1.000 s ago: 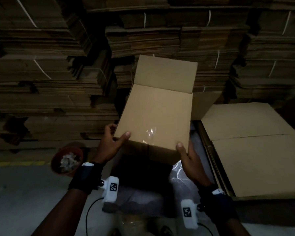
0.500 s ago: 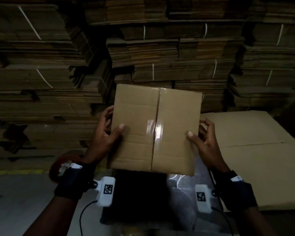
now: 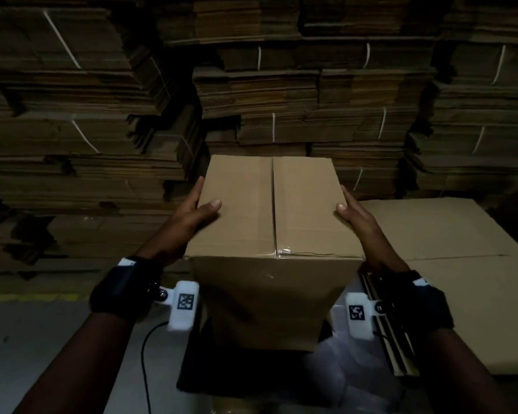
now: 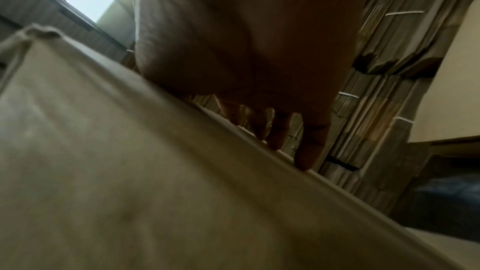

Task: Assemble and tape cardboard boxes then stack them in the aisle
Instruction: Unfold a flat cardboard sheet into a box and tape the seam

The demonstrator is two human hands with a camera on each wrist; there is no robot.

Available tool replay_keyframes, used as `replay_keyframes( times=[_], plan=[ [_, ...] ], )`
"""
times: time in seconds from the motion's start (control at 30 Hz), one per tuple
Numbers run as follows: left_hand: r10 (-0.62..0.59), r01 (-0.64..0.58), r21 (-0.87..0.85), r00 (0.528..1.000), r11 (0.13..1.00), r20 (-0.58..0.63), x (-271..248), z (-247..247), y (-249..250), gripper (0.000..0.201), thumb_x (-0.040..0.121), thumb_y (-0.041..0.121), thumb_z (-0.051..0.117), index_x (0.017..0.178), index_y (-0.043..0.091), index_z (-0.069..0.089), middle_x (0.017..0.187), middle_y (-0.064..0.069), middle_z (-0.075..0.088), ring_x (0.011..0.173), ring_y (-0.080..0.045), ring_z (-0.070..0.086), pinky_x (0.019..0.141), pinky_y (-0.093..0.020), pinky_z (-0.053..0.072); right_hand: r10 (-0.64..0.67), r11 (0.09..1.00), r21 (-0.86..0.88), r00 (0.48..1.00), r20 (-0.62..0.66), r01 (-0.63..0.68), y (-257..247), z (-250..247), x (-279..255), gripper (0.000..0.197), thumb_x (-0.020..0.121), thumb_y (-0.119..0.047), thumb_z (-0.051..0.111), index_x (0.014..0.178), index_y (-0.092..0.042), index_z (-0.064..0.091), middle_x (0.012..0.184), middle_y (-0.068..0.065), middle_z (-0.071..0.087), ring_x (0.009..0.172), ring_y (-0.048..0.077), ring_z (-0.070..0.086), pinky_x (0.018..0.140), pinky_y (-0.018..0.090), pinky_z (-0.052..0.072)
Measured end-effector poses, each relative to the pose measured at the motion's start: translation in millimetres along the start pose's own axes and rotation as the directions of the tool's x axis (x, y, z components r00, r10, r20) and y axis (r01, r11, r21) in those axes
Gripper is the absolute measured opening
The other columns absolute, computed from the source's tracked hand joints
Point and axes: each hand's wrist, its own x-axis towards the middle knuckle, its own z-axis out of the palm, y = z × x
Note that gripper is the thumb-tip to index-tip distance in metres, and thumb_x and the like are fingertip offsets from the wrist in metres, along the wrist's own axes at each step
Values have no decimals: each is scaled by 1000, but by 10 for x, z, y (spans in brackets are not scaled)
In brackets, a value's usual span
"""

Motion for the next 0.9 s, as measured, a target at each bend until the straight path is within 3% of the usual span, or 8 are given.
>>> replay_keyframes(
  times=[0.07,0.2,0.3,0.47,0.6,0.7,0.77,0.9],
  plan=[
    [13,-14,31,1000,999,21,113,5,-70,78,98,25,59,161,29,13,152,2,45,124,-14,58,96,-28,55,35,999,-8,999,-3,-35,110,-43,97,56,105,-24,49,158,-23,32,140,-29,51,125,-16,49,102,8,39],
    [18,-20,145,1000,989,21,369,-17,-319,84,96,21,66,161,24,14,156,-2,42,133,-16,52,110,-41,46,113,993,-13,993,-34,-114,273,-65,239,61,104,-23,56,160,-20,30,153,-9,46,135,4,50,114,26,38],
    [-22,23,241,1000,970,-8,439,33,-553,84,97,20,65,162,22,12,161,-2,33,138,-14,42,109,-33,41,182,976,-114,983,-21,-183,459,-38,295,66,102,-20,60,160,-19,28,160,-2,39,142,10,42,115,31,37],
    [17,24,430,996,903,-90,499,142,-943,66,100,27,61,157,15,30,162,-6,31,147,-21,32,113,-28,30,242,853,-465,969,-46,-235,555,231,182,77,99,-45,61,161,-21,23,166,3,26,150,20,30,116,34,29],
    [275,-68,826,955,559,-108,483,180,-985,41,96,40,60,131,18,63,148,-11,48,134,-32,43,105,-46,43,154,799,-565,978,-143,-208,643,386,114,75,101,-54,52,162,-24,19,168,7,21,152,27,26,117,41,29],
    [471,-351,862,869,365,155,190,496,-969,27,97,38,56,109,18,69,118,-5,66,109,-26,58,92,-48,49,137,783,-583,975,-175,-215,727,397,136,75,100,-58,50,161,-27,19,167,8,22,150,29,29,116,47,33],
    [496,-461,848,818,260,293,-15,756,-1092,33,99,45,53,106,17,69,111,-4,68,104,-24,60,94,-45,47,131,772,-598,975,-180,-214,768,389,157,76,99,-62,48,161,-29,19,166,9,23,149,29,31,115,48,35],
    [524,-353,916,826,190,210,-184,1034,-1378,60,92,67,54,118,14,62,126,-11,59,116,-29,53,103,-46,40,122,772,-598,974,-189,-213,848,372,167,80,95,-69,46,161,-31,20,165,9,26,148,30,33,114,53,37]
  ],
)
